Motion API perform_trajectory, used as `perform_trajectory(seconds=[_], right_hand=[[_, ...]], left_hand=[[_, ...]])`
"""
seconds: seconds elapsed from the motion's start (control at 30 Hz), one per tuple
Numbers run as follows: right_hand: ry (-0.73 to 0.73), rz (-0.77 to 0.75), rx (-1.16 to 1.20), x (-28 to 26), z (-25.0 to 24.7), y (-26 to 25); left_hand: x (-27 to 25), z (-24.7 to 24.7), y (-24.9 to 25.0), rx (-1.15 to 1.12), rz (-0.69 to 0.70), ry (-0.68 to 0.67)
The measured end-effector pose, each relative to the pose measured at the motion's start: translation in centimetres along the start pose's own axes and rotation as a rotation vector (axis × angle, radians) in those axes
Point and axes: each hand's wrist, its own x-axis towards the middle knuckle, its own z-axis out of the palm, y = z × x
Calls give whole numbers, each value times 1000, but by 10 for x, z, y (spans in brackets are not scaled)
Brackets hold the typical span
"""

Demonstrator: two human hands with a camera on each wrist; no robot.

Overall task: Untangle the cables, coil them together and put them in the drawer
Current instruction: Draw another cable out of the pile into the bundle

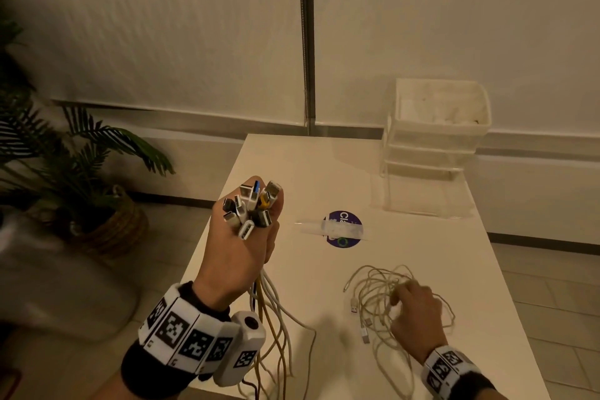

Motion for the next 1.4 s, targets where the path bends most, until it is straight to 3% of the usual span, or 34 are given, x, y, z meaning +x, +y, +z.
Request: perform_trajectory(seconds=[0.07, 0.13, 0.23, 0.3, 0.5, 0.67, 0.73, 0.87, 1.0, 1.13, 1.27, 1.4], right_hand=[[49, -236, 86, 21, -3, -22], [-81, -395, 20, 48, 4, -47], [-422, -339, -250, 82, 21, -57], [-536, -330, -396, 92, 26, -51], [-532, -377, -584, 93, 50, -33], [-486, -440, -588, 93, 48, -32], [-439, -380, -412, 97, 28, -38], [-171, -165, 297, 104, -41, -53], [79, -152, 701, 102, -118, -85], [107, -82, 1138, 91, -169, -126], [3, -10, 1557, 67, -201, -157], [-1, -104, 1621, 43, -211, -178]], left_hand=[[2, 1, -1, 7, -12, 11], [2, 2, -4, 38, -33, 6], [0, 4, -2, 140, 45, 2], [-2, 5, 1, 173, 101, -27], [-4, -10, -5, 185, 124, 17], [-4, -11, -7, 241, 134, 20], [-4, -10, -5, 246, 148, 6], [2, -1, -5, 70, 42, -26], [15, 22, -2, 41, 24, -73], [31, 48, 9, 29, 19, -49], [42, 62, 16, 16, -51, -88], [44, 71, 20, -75, -60, -163]])
